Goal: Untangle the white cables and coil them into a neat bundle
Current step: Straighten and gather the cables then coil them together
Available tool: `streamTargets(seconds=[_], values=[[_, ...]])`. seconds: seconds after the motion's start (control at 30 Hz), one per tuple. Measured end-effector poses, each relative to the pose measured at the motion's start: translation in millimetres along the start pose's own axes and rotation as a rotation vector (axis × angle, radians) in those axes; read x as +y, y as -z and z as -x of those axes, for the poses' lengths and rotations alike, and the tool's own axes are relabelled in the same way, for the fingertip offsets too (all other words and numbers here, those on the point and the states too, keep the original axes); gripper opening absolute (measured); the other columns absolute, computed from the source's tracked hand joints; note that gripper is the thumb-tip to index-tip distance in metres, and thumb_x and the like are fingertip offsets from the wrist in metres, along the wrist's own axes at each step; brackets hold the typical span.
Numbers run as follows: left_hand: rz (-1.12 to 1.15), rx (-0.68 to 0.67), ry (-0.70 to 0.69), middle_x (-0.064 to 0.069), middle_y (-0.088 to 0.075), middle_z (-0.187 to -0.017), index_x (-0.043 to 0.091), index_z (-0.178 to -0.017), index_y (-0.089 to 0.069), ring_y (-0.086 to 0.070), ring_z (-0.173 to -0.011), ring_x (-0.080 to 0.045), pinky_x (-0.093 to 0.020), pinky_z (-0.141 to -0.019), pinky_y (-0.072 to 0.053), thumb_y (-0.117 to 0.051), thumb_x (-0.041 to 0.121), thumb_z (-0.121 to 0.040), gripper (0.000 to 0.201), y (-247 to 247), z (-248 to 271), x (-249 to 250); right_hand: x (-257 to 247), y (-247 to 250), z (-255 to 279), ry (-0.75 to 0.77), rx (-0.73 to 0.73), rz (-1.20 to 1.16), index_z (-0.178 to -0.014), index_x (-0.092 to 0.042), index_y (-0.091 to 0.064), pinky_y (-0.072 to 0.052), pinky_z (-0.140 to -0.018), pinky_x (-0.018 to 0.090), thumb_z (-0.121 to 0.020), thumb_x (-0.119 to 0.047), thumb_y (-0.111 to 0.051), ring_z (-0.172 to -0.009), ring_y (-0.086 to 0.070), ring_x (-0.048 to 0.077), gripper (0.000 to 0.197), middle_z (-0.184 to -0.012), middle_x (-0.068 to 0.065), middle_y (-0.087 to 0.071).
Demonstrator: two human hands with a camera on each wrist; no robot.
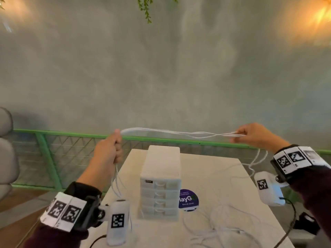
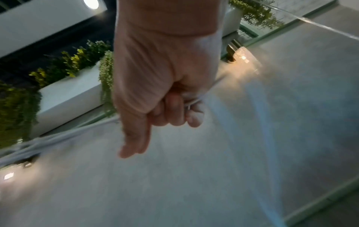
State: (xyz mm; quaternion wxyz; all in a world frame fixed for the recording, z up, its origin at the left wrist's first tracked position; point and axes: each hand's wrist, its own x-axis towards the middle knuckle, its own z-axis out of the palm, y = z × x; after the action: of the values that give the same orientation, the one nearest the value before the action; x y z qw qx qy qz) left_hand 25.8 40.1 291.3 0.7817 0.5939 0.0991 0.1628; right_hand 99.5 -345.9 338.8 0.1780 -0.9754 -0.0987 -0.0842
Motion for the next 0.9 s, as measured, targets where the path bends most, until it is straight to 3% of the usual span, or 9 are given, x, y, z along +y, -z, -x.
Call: streamTargets(seconds=[0.13, 0.23, 0.3, 0.4, 0.5, 0.57, 0.63, 0.77, 0.9], values=[[0.036, 0.13, -0.044, 0.01, -0.025, -0.03, 0.019, -0.061, -0.035, -0.018, -0.024, -0.001, -0.01, -0.028, -0.013, -0.039, 0.034, -0.099, 0.041, 16.1, -7.0, 13.3, 59.8, 5.7, 3.4, -0.163, 0.047, 0.047, -0.067, -0.006, -0.064, -0.031, -0.052, 0.03, -0.083, -0.037, -0.064, -0.055, -0.045, 0.018, 0.035, -0.056, 0.006, -0.05], [0.049, 0.204, -0.07, 0.01, -0.025, -0.028, 0.019, -0.062, -0.035, -0.018, -0.023, -0.001, -0.01, -0.027, -0.011, -0.037, 0.034, -0.1, 0.041, 22.2, -6.5, 19.0, 103.6, 16.8, 17.0, -0.304, 0.184, 0.152, -0.064, -0.017, -0.063, -0.036, -0.057, 0.031, -0.086, -0.038, -0.061, -0.062, -0.055, 0.028, 0.03, -0.062, 0.013, -0.058], [0.076, 0.266, -0.079, 0.01, -0.023, -0.027, 0.02, -0.063, -0.035, -0.017, -0.022, -0.001, -0.011, -0.027, -0.011, -0.036, 0.036, -0.1, 0.041, 26.2, -4.2, 25.7, 153.4, 33.2, 11.4, -0.463, 0.248, 0.16, -0.064, -0.014, -0.067, -0.046, -0.062, 0.036, -0.079, -0.062, -0.053, -0.07, -0.062, 0.036, 0.052, -0.067, 0.017, -0.064], [0.053, 0.287, -0.08, 0.011, -0.023, -0.028, 0.02, -0.063, -0.036, -0.017, -0.022, -0.001, -0.011, -0.027, -0.011, -0.035, 0.036, -0.1, 0.041, 17.2, 5.7, 32.2, 201.3, 47.5, -4.6, -0.531, 0.046, 0.33, -0.087, -0.009, -0.068, -0.053, -0.079, 0.044, -0.061, -0.064, -0.063, -0.079, -0.061, 0.033, 0.06, -0.077, 0.013, -0.063], [-0.075, 0.16, -0.062, 0.01, -0.023, -0.029, 0.02, -0.063, -0.037, -0.017, -0.023, -0.001, -0.01, -0.028, -0.011, -0.037, 0.034, -0.1, 0.039, -16.5, 24.0, 31.4, 125.0, 46.6, 5.6, -0.4, -0.341, 0.482, -0.129, -0.006, -0.045, -0.042, -0.099, 0.034, -0.032, -0.056, -0.086, -0.115, -0.052, 0.029, 0.117, -0.128, 0.013, -0.054], [-0.215, 0.04, -0.04, 0.011, -0.023, -0.033, 0.02, -0.063, -0.038, -0.017, -0.026, -0.002, -0.011, -0.029, -0.011, -0.039, 0.034, -0.099, 0.039, -46.3, 38.1, 29.0, 70.9, 39.0, 10.6, -0.195, -0.398, 0.349, -0.144, -0.009, -0.024, -0.031, -0.108, 0.033, -0.034, -0.054, -0.087, -0.133, -0.037, 0.026, 0.135, -0.147, 0.01, -0.036], [-0.357, -0.084, -0.021, 0.011, -0.022, -0.037, 0.02, -0.062, -0.039, -0.016, -0.028, -0.003, -0.011, -0.031, -0.011, -0.041, 0.033, -0.098, 0.038, -77.5, 52.6, 24.4, 9.0, 25.7, 23.1, 0.107, -0.272, 0.13, -0.148, -0.018, -0.013, -0.021, -0.112, 0.029, -0.059, -0.044, -0.082, -0.14, -0.026, 0.019, 0.115, -0.153, 0.003, -0.024], [-0.463, -0.28, -0.028, 0.008, -0.024, -0.039, 0.017, -0.058, -0.041, -0.016, -0.03, -0.005, -0.012, -0.031, -0.013, -0.044, 0.03, -0.097, 0.041, -126.9, 75.2, 10.6, -98.0, -4.4, 45.8, 0.479, -0.26, -0.335, -0.14, -0.03, -0.031, -0.032, -0.096, 0.019, -0.079, -0.041, -0.067, -0.116, -0.044, 0.005, 0.072, -0.134, -0.006, -0.047], [-0.385, -0.344, 0.03, 0.009, -0.026, -0.042, 0.016, -0.063, -0.046, -0.018, -0.032, -0.002, -0.013, -0.033, -0.012, -0.04, 0.034, -0.099, 0.041, -126.0, 82.8, 2.6, -107.4, -13.3, 28.4, 0.501, -0.32, -0.415, -0.098, -0.019, -0.068, -0.036, -0.051, 0.012, -0.088, -0.031, -0.059, -0.05, -0.044, -0.003, 0.018, -0.054, -0.017, -0.055]])
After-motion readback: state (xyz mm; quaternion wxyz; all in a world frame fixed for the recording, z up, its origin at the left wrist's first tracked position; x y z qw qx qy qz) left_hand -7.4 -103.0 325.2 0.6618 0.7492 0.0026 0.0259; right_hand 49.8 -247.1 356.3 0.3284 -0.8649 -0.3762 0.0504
